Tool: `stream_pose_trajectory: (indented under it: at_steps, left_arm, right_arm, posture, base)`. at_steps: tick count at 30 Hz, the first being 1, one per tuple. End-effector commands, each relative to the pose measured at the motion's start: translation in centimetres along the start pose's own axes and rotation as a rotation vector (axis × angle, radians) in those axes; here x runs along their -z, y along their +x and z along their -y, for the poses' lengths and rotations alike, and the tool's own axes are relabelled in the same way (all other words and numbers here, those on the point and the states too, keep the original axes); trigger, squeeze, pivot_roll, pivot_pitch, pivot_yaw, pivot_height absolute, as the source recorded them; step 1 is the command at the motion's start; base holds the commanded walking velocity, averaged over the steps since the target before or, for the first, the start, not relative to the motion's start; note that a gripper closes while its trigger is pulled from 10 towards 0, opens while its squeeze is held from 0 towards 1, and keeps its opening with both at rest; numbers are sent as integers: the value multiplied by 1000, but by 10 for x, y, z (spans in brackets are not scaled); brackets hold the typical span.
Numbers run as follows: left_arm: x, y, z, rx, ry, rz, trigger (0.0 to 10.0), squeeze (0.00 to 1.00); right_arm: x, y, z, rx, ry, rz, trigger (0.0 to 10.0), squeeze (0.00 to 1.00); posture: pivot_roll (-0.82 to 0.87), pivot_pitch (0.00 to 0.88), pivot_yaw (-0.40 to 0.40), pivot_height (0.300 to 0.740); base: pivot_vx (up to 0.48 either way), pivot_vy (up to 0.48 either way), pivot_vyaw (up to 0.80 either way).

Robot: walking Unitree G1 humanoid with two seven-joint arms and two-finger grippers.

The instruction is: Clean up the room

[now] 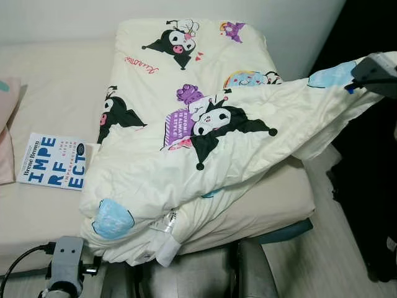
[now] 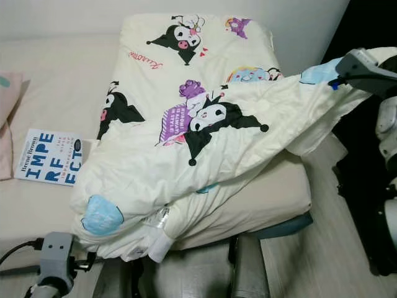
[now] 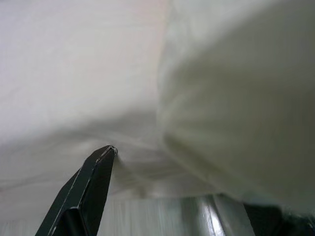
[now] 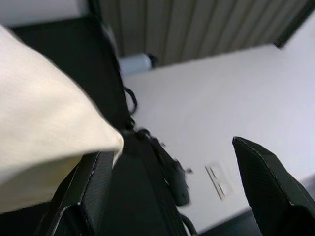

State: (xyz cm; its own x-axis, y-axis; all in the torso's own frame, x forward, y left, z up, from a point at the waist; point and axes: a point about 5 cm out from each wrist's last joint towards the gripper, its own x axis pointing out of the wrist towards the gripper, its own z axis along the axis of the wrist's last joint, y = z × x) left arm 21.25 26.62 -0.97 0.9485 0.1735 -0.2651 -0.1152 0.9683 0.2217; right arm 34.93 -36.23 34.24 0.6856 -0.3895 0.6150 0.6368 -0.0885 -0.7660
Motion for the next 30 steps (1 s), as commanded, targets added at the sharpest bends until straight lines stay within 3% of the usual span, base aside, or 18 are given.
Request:
stream_pose_trajectory:
  at_steps: [1,3,6,9,10,12,14,16,17,19,20,21,22,24,26,27,29,30]
  left_arm:
    - [11,-6,3,14,7,-54,10000,0]
    - [11,-6,4,13,5,-54,10000,0]
    - [13,-7,6,15,2,-60,10000,0]
    - [13,-7,6,15,1,-62,10000,0]
    - [13,-6,6,16,1,-64,10000,0]
    - [13,-6,6,17,1,-64,10000,0]
    - [12,-5,5,16,1,-66,10000,0]
    - [12,-4,4,17,2,-68,10000,0]
    - [12,-4,5,19,2,-69,10000,0]
    - [12,-4,6,23,2,-71,10000,0]
    - [12,-4,6,23,2,-71,10000,0]
    - [12,-4,6,26,2,-71,10000,0]
    - [12,-4,6,26,2,-71,10000,0]
    - [12,-3,7,27,2,-72,10000,0]
    - [12,-4,7,29,0,-70,10000,0]
    - [12,-4,7,29,0,-70,10000,0]
    - [14,-6,8,32,0,-74,10000,0]
    - [14,-6,8,32,0,-74,10000,0]
  right_arm:
    - [18,-1,6,34,0,-83,10000,0]
    - [26,-2,9,61,-14,-122,10000,0]
    - [60,-9,16,98,-25,-271,10000,0]
    - [69,-13,16,94,13,-316,10000,0]
    - [79,-18,12,59,161,-366,10000,0]
    - [81,-19,11,46,219,-374,10000,0]
    - [59,-17,-4,-93,462,-280,10000,0]
    - [29,-21,-25,-312,713,-173,10000,0]
    - [-1,-30,-41,-516,838,-31,10000,0]
    - [-43,-54,-54,-790,951,198,10000,0]
    - [-43,-54,-54,-790,951,198,10000,0]
    - [-62,-76,-59,-966,977,315,10000,0]
    - [-62,-76,-59,-966,977,315,10000,0]
    - [-71,-92,-61,-1073,988,372,10000,0]
    - [-91,-156,-77,-1478,869,451,10000,0]
    - [-91,-156,-77,-1478,869,451,10000,0]
    - [-91,-194,-97,-1699,750,436,10000,0]
    - [-91,-194,-97,-1699,750,436,10000,0]
  posture:
    - [-30,264,-28,550]
    - [-30,263,-28,550]
    - [-32,254,-28,550]
    - [-30,251,-28,550]
    - [-33,244,-30,550]
    - [-34,243,-31,550]
    - [-39,240,-28,550]
    - [-42,238,-27,550]
    - [-45,235,-26,550]
    - [-46,234,-24,550]
    - [-46,234,-24,550]
    - [-48,234,-26,550]
    - [-48,234,-26,550]
    - [-48,234,-26,550]
    - [-43,242,-25,550]
    - [-43,242,-25,550]
    - [-43,246,-23,550]
    - [-43,246,-23,550]
  base:
    - [0,0,0]
    - [0,0,0]
    - [0,0,0]
    - [0,0,0]
    - [0,0,0]
    - [0,0,0]
    - [0,0,0]
    - [0,0,0]
    - [0,0,0]
    - [0,0,0]
    - [0,0,0]
    - [0,0,0]
    - [0,0,0]
    - [0,0,0]
    - [0,0,0]
    - [0,0,0]
    - [0,0,0]
    - [0,0,0]
